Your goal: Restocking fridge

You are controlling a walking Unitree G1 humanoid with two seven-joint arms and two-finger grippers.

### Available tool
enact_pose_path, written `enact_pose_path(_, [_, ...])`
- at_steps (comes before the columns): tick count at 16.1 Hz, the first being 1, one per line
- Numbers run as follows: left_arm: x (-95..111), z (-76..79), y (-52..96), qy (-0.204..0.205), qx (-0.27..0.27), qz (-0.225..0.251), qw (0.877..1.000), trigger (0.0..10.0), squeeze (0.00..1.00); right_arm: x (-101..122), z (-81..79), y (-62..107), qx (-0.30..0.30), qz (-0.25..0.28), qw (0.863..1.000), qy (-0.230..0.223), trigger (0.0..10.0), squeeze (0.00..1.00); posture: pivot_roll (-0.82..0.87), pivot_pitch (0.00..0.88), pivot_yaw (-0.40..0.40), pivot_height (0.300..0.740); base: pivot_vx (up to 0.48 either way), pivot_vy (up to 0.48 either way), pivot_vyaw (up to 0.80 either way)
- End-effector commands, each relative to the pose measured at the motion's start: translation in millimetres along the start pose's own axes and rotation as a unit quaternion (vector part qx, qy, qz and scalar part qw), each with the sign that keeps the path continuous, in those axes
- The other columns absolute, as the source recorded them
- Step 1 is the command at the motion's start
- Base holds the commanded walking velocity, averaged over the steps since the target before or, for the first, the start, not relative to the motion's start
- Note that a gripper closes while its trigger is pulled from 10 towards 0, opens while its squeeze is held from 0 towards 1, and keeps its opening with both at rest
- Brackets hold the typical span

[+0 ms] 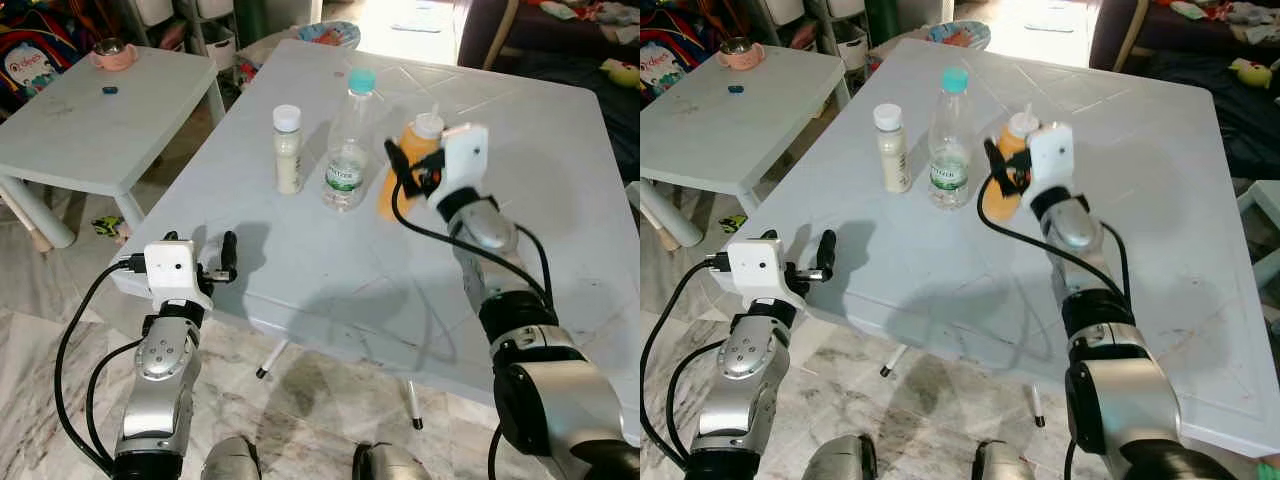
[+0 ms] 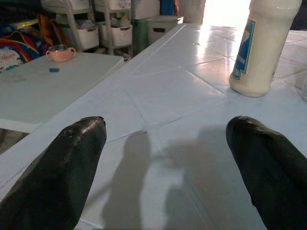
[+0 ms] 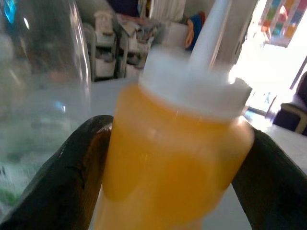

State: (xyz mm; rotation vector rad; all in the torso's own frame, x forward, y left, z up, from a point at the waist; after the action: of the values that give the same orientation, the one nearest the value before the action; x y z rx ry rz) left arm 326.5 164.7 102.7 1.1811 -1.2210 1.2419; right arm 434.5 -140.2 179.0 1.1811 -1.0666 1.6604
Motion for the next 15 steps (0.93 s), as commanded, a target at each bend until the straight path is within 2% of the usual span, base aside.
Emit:
enact_pose_path(1, [-1.6, -0.1, -1.1, -0.003, 0.002, -0.005, 1.0, 10.0, 0.0, -12.1, 2.6, 3.7, -0.003, -0.027, 1.0, 0.001, 10.0, 0.0, 0.07, 0.103, -0.009, 0.74, 0.0, 0.0, 0.0])
enact_pose_path(5, [-1.1, -0.6, -1.6, -0.003, 0.004, -0.004, 1.0, 10.0, 0.0, -13.7, 0.1, 2.7, 0.002, -0.032, 0.999, 0.002, 10.0, 0.0, 0.07, 0.1, -0.013, 0.74, 0.0, 0.0, 0.0])
enact_pose_path(6, [-0.9, -0.7, -1.9, -0.003, 0.004, -0.003, 1.0, 10.0, 0.0, -12.6, 0.4, 2.4, 0.003, -0.029, 1.0, 0.004, 0.0, 0.0, 0.07, 0.099, -0.012, 0.74, 0.0, 0.0, 0.0])
enact_pose_path(10, [-0.9, -1.4, -3.5, -0.005, 0.004, -0.004, 1.0, 10.0, 0.0, -8.2, 1.1, 1.9, 0.006, -0.021, 1.0, 0.01, 0.0, 0.0, 0.07, 0.101, -0.01, 0.74, 0.0, 0.0, 0.0])
enact_pose_path(11, [0.2, -2.5, -4.3, -0.008, 0.007, -0.003, 1.0, 10.0, 0.0, -6.5, -0.8, 1.6, 0.013, -0.018, 1.0, 0.015, 0.4, 0.0, 0.07, 0.105, -0.008, 0.74, 0.0, 0.0, 0.0])
enact_pose_path(13, [1.1, -6.3, -7.1, -0.019, 0.019, -0.007, 1.0, 10.0, 0.0, -4.8, -4.4, 1.3, 0.025, -0.017, 0.999, 0.021, 0.4, 0.0, 0.07, 0.116, -0.008, 0.74, 0.0, 0.0, 0.0])
enact_pose_path(14, [-0.8, -9.2, -7.8, -0.027, 0.028, -0.013, 0.999, 10.0, 0.0, -3.6, -7.3, 1.7, 0.037, -0.015, 0.999, 0.027, 0.9, 0.0, 0.06, 0.124, -0.005, 0.74, 0.0, 0.0, 0.0])
enact_pose_path(15, [-4.2, -12.4, -6.4, -0.032, 0.036, -0.021, 0.999, 10.0, 0.0, -2.5, -11.5, 3.3, 0.055, -0.012, 0.998, 0.035, 0.5, 0.0, 0.05, 0.132, 0.001, 0.74, 0.0, 0.0, 0.0])
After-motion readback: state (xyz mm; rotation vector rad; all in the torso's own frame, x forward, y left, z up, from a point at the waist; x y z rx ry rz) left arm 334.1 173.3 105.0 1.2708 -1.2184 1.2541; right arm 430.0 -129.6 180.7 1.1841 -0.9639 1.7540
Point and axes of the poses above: a point about 5 cm out from each wrist's last joint towards the gripper, its own y axis pointing back from the gripper into the wrist, its own x axis along the axis of the wrist's last joint, z = x × y, the point moved 6 cm from there along -y, pointing out of the wrist towards the gripper, and after that the axes turned 1 degree about y, right-handed, at the moved point
